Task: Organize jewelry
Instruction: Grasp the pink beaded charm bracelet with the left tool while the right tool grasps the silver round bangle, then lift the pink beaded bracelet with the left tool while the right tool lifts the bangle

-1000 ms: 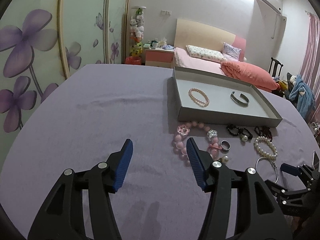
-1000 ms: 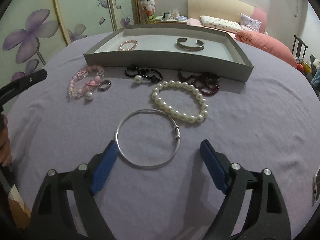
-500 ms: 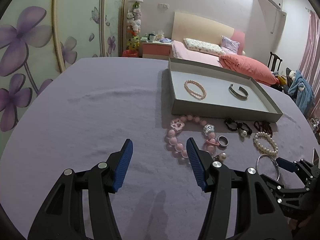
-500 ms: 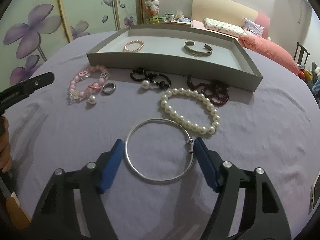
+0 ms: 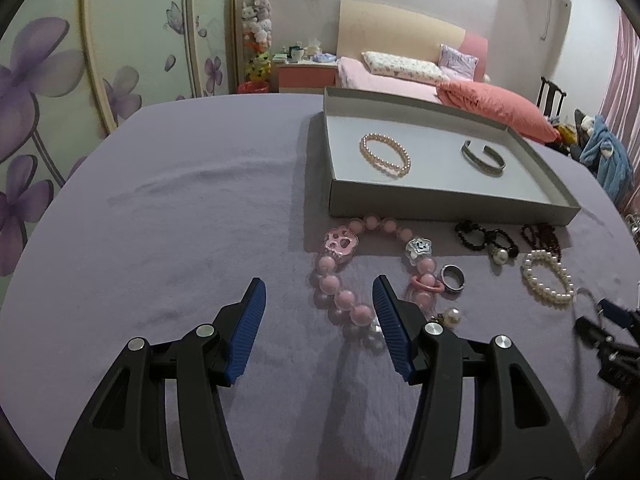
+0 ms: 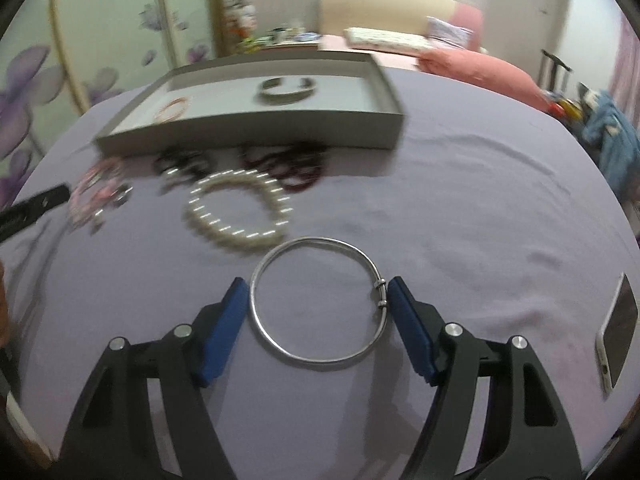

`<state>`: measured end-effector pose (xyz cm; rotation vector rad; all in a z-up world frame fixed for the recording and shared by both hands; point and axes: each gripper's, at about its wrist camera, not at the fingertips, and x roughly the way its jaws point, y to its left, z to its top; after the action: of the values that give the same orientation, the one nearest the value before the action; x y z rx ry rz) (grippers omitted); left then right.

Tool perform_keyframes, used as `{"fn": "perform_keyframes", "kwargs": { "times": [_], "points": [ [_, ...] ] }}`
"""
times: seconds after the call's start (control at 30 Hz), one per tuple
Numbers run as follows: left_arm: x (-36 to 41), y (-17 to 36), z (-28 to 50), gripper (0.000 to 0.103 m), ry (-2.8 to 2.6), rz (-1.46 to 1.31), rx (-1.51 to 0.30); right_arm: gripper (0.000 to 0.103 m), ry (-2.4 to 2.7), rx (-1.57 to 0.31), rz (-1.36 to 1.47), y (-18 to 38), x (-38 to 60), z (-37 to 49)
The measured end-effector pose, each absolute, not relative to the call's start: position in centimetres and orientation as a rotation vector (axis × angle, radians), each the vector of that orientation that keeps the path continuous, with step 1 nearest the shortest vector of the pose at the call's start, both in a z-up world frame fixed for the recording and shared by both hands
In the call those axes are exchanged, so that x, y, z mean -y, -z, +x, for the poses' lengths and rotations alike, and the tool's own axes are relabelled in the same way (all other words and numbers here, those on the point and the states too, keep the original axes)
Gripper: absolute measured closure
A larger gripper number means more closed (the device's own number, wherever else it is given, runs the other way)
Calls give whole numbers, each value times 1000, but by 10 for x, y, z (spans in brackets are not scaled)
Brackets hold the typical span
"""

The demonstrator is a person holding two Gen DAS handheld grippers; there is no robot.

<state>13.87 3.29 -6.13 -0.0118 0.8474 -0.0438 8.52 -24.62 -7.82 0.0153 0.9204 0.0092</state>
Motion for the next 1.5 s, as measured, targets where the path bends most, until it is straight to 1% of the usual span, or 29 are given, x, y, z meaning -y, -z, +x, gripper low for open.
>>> {"fn": "perform_keyframes", "kwargs": {
  "times": [0.2, 0.47, 0.57, 0.7, 0.77, 0.8, 0.83, 1.13, 1.5],
  "points": [
    [-29, 69, 154, 51, 23, 9, -884, 33, -16, -918, 11, 80, 246, 88],
    [-22, 70, 172, 51, 33, 77, -895, 33, -20, -918, 13, 80, 245, 87],
    [-18, 69, 175, 54, 52, 97, -892, 33, -20, -918, 12, 80, 244, 87],
    [-18, 68, 177, 61, 66, 100, -890, 33, -19, -918, 13, 80, 244, 87],
    [-16, 68, 179, 68, 80, 98, -890, 33, -19, -918, 14, 80, 244, 87],
    [-16, 67, 179, 75, 83, 101, -889, 33, -20, -918, 14, 80, 244, 87],
    [-16, 67, 177, 78, 80, 105, -888, 33, -20, -918, 14, 80, 244, 88],
    [-15, 66, 139, 78, 73, 99, -890, 33, -17, -918, 12, 81, 239, 88],
    [-12, 66, 144, 77, 66, 75, -892, 31, -20, -919, 12, 80, 239, 89]
  ]
}}
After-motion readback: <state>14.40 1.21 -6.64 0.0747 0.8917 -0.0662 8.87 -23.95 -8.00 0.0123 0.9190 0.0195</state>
